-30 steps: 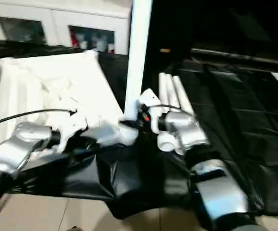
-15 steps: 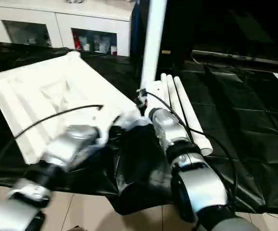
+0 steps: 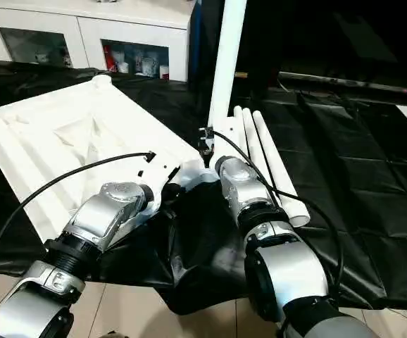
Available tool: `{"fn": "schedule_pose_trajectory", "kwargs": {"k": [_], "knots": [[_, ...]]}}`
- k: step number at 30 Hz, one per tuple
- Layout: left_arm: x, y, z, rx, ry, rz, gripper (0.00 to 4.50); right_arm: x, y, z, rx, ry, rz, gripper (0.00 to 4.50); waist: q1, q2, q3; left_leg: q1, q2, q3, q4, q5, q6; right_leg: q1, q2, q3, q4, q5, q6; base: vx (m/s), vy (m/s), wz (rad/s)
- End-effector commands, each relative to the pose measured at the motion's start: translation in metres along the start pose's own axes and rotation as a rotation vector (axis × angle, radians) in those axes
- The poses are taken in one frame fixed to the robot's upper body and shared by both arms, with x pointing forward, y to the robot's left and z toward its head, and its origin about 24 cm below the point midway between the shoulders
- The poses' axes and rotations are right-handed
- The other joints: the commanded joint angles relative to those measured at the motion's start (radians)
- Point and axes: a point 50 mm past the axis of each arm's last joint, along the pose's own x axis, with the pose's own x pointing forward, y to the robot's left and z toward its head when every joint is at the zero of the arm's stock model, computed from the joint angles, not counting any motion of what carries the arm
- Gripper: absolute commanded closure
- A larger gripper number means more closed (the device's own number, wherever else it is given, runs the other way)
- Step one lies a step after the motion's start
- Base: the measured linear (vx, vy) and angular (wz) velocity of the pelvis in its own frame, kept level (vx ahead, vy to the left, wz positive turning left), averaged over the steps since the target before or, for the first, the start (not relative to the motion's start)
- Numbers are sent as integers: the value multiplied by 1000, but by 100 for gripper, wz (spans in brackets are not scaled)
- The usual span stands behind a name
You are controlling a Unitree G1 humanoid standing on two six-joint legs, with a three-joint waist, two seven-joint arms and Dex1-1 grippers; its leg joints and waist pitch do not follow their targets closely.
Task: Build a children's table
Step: Rotate leg to tighten
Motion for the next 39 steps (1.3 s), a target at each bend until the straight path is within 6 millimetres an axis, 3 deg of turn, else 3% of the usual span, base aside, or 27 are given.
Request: {"fn": "schedule_pose_trajectory", "kwargs": {"k": [1, 2, 4, 6, 8, 15, 18, 19, 21, 24, 25, 27, 29, 32, 33, 37, 39], "knots": [[-1, -3, 23, 25, -79, 27, 450, -11, 24, -73, 49, 309, 70, 261, -9, 11, -23, 15, 16, -16, -76, -473, -17, -9, -74, 39, -126, -589, -29, 0, 0, 0], [-1, -3, 23, 26, -78, 26, 450, -11, 24, -71, 58, 303, 77, 226, -10, 12, -23, 17, 15, -17, -76, -482, -18, -10, -75, 38, -128, -599, -26, 0, 0, 0], [-2, -3, 23, 27, -77, 25, 450, -10, 24, -69, 59, 298, 81, 205, -11, 13, -25, 17, 17, -18, -79, -479, -18, -6, -75, 35, -129, -580, -27, 0, 0, 0], [-2, -2, 23, 28, -78, 24, 450, -10, 25, -67, 64, 294, 88, 185, -11, 14, -29, 4, 21, -17, -85, -422, -17, 4, -72, 39, -116, -478, -51, 0, 0, 0], [-3, -2, 23, 32, -78, 21, 450, -9, 24, -64, 65, 290, 87, 176, -12, 14, -28, 6, 22, -14, -85, -421, -20, 2, -72, 41, -114, -448, -66, 0, 0, 0], [-4, -1, 23, 43, -81, 8, 450, -6, 24, -53, 95, 251, 93, 103, -10, 16, -29, 4, 22, -9, -83, -393, -17, 5, -75, 45, -112, -422, -79, 0, 0, 0], [-6, 0, 22, 64, -89, -1, 450, -4, 24, -43, 93, 209, 130, 83, -10, 14, -41, -6, 26, -4, -78, -301, -9, 17, -71, 46, -93, -276, -115, 0, 0, 0], [-6, 0, 22, 64, -89, -1, 450, -4, 24, -43, 93, 209, 130, 71, -10, 14, -41, -6, 26, -4, -78, -301, -9, 17, -71, 46, -93, -276, -115, 0, 0, 0], [-10, 2, 20, 94, -92, -24, 450, -3, 22, -33, 64, 160, 174, 51, -11, 18, -45, -12, 25, 3, -71, -233, 4, 20, -69, 47, -82, -172, -154, 0, 0, 0], [-14, 4, 17, 143, -104, -52, 450, -3, 16, -24, 23, 117, 216, 26, -10, 22, -52, -14, 25, 8, -61, -138, 14, 30, -67, 46, -65, -35, -192, 0, 0, 0], [-15, 4, 17, 152, -107, -58, 450, -3, 14, -22, 14, 109, 226, 15, -10, 22, -52, -14, 25, 8, -61, -138, 14, 30, -67, 46, -65, -35, -192, 0, 0, 0], [-21, 8, 14, 173, -107, -86, 450, -5, 5, -12, -27, 73, 271, 2, -10, 24, -55, -15, 24, 10, -55, -78, 36, 40, -63, 44, -54, 75, -221, 0, 0, 0], [-23, 9, 13, 189, -108, -97, 450, -7, 2, -8, -49, 57, 297, 2, -13, 24, -58, -14, 24, 11, -52, -58, 49, 41, -63, 44, -49, 116, -239, 0, 0, 0], [-27, 10, 11, 213, -109, -116, 450, -12, -5, -3, -79, 46, 343, 2, -11, 25, -58, -10, 24, 13, -51, -64, 59, 42, -60, 45, -50, 129, -254, 0, 0, 0], [-29, 11, 9, 230, -109, -132, 450, -17, -10, 0, -97, 39, 377, 2, -12, 20, -61, -9, 25, 14, -49, -64, 60, 42, -61, 45, -48, 131, -257, 0, 0, 0], [-36, 16, 6, 262, -103, -157, 450, -32, -20, 5, -148, 24, 469, 2, 4, 16, -59, -7, 24, 15, -46, -46, 79, 46, -59, 47, -48, 144, -233, 0, 0, 0], [-41, 20, 4, 285, -109, -175, 450, -46, -29, 8, -194, 24, 524, 2, 7, 13, -59, -8, 26, 13, -48, -66, 69, 46, -63, 47, -49, 99, -227, 0, 0, 0]]}}
